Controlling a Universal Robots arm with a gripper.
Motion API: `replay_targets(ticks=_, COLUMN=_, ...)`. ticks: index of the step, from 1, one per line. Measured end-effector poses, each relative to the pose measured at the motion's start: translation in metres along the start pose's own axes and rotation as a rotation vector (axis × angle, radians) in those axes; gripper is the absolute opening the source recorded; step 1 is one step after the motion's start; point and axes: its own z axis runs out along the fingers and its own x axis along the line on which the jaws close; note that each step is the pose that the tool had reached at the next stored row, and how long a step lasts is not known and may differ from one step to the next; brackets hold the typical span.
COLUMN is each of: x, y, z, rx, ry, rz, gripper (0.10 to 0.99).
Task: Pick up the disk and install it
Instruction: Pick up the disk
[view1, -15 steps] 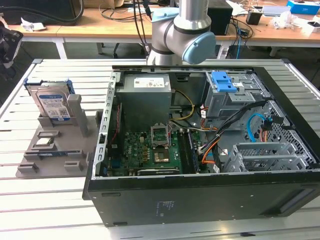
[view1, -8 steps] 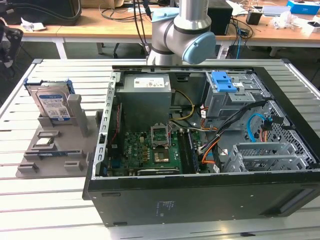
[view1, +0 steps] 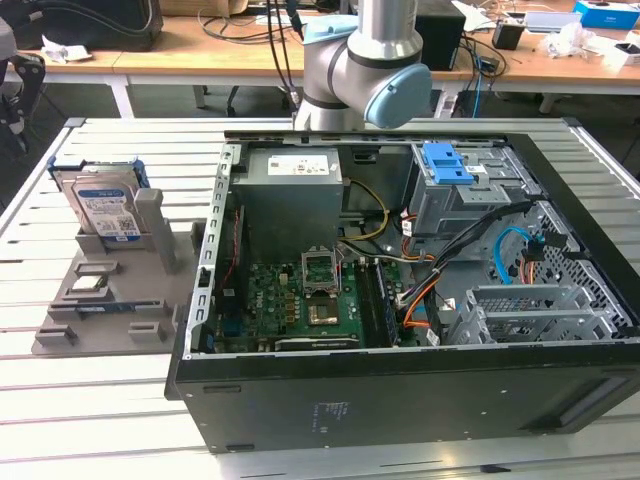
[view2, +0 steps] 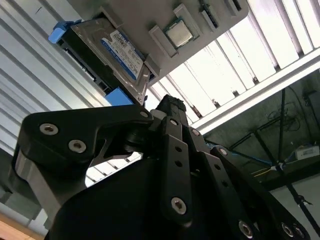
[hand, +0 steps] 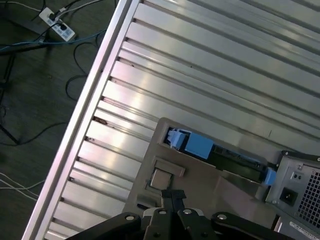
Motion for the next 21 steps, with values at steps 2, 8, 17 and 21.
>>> replay_targets(ticks=2, x=0.0, y=0.0, z=0.0, rx=0.0, ry=0.0006, rz=-0.02, gripper=0.106)
replay_targets(ticks=8, x=0.0, y=0.0, z=0.0, rx=-0.002, ry=0.0029, rz=-0.096, gripper=0.106)
replay_targets(ticks=17, x=0.0, y=0.0, z=0.0, rx=-0.005, ry=0.0064, rz=-0.218, gripper=0.106)
replay_targets(ticks=21, x=0.0, y=0.0, z=0.0, rx=-0.006, ry=0.0078, rz=-0.264, gripper=0.106)
